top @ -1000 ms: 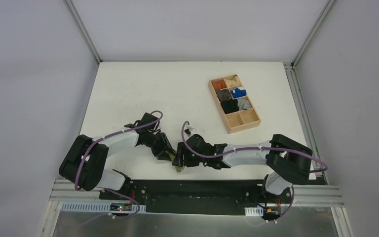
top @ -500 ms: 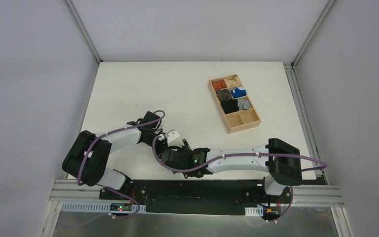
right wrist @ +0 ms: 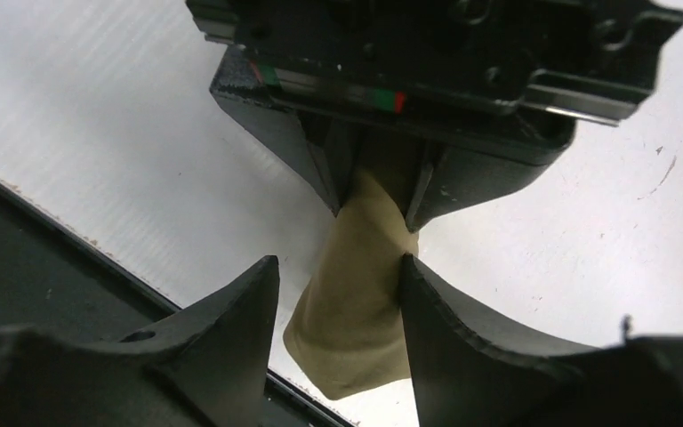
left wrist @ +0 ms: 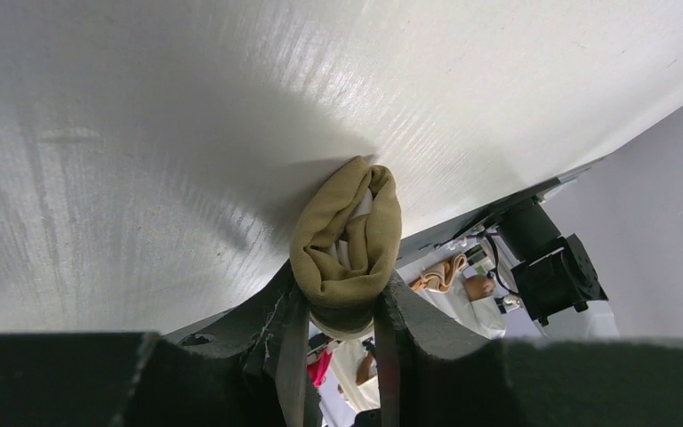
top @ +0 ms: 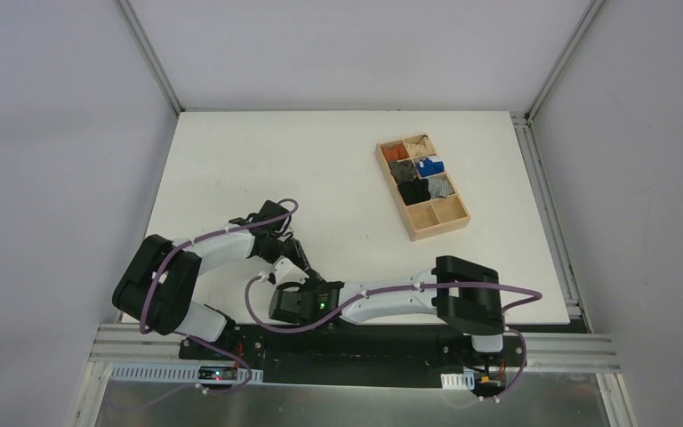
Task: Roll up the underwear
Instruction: Pick up the underwear from the center of the board.
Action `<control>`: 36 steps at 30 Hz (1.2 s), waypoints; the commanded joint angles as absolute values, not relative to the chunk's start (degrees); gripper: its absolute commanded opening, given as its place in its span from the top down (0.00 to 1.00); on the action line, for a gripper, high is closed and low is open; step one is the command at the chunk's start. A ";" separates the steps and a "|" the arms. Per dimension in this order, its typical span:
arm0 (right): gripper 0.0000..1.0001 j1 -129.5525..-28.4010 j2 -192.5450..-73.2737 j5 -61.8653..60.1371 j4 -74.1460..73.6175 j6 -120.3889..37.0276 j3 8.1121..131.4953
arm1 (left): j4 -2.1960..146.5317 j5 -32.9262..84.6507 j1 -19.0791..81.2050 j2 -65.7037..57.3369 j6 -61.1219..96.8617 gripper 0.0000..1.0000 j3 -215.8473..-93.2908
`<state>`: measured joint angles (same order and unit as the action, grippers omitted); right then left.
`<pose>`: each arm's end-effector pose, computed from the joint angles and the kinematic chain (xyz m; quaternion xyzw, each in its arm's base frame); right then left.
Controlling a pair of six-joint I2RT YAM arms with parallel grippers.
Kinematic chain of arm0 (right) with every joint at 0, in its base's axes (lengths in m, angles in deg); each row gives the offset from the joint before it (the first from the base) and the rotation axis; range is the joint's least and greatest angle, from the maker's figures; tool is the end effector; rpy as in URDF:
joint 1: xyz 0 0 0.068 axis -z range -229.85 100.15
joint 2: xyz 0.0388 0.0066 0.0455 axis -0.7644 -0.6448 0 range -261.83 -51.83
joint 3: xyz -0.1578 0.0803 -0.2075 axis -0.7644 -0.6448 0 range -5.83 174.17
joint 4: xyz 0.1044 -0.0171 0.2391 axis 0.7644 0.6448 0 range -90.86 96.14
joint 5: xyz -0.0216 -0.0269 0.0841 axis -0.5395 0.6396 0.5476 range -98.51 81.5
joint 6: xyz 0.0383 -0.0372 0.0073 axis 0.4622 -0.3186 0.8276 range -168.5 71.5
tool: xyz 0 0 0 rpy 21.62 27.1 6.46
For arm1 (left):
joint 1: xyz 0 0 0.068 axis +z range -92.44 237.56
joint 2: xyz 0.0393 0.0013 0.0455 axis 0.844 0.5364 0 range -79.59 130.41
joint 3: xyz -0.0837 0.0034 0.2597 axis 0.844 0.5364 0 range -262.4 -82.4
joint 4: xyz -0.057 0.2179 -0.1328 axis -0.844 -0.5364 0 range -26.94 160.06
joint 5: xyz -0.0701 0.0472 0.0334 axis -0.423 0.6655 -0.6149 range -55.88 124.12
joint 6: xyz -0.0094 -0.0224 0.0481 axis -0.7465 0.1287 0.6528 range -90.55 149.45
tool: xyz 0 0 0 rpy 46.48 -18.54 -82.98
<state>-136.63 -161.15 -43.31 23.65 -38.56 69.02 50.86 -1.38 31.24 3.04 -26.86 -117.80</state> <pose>0.0426 0.3947 0.1849 -0.5087 0.7701 -0.0008 0.3849 0.2038 -0.1239 0.1419 0.1810 -0.9167 0.3526 0.0510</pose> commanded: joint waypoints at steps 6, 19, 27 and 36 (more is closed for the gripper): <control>0.63 -137.08 -164.90 -44.70 23.84 -39.71 71.06 | 47.29 0.96 30.57 3.60 -25.80 1.00 -118.87; 1.00 -134.78 -160.71 -45.66 22.41 -32.11 63.13 | 42.47 1.84 30.62 -1.84 -23.76 0.89 -121.87; 1.00 -132.59 -152.54 -44.19 20.29 -27.81 55.71 | 35.17 2.78 33.62 -6.95 -20.15 0.56 -127.35; 1.00 -131.88 -148.90 -45.38 20.18 -27.25 53.39 | 30.05 2.52 38.45 -8.62 -16.70 0.54 -131.16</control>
